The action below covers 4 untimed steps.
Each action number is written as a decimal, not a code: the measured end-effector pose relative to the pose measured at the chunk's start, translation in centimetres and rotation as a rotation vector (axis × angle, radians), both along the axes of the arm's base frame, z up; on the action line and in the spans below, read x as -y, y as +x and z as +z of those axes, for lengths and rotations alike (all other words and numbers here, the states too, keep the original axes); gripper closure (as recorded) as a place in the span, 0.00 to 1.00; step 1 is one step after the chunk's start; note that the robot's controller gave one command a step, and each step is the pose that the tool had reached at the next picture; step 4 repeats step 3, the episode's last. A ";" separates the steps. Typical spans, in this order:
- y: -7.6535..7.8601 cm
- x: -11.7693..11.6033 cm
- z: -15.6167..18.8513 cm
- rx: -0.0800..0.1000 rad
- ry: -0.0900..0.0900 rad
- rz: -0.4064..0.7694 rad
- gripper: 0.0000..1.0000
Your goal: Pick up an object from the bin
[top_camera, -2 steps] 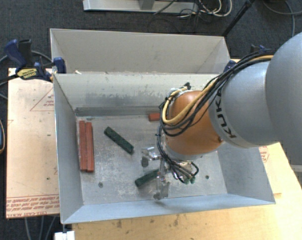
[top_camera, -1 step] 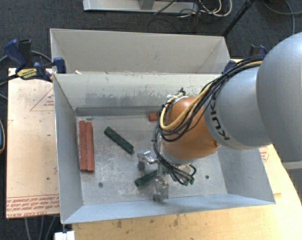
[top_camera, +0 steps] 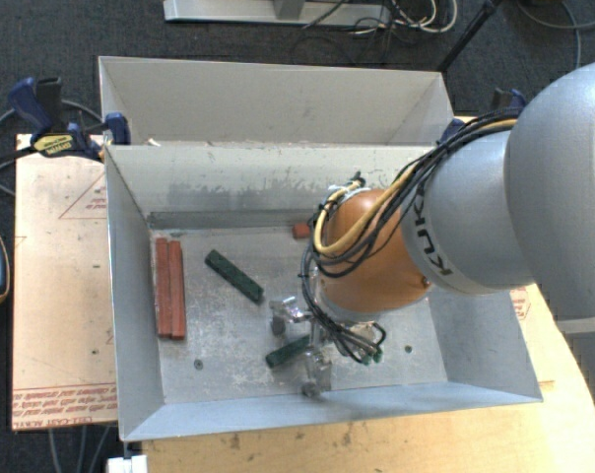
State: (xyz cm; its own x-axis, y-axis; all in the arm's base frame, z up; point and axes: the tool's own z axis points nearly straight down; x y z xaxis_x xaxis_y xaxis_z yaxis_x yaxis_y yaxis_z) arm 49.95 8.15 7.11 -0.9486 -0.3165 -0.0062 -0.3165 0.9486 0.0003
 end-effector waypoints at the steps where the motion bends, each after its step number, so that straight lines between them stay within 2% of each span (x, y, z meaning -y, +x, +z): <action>1: -0.1 0.0 0.0 -0.004 -0.001 -0.001 1.00; 2: 0.0 -0.1 4.9 0.000 0.000 -0.002 1.00; 3: 0.1 -0.2 6.4 -0.002 -0.001 -0.003 1.00; 4: 0.1 -0.2 6.4 -0.002 -0.001 -0.003 1.00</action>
Offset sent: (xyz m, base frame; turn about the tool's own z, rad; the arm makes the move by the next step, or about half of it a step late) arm 0.0000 0.0000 0.0000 0.0000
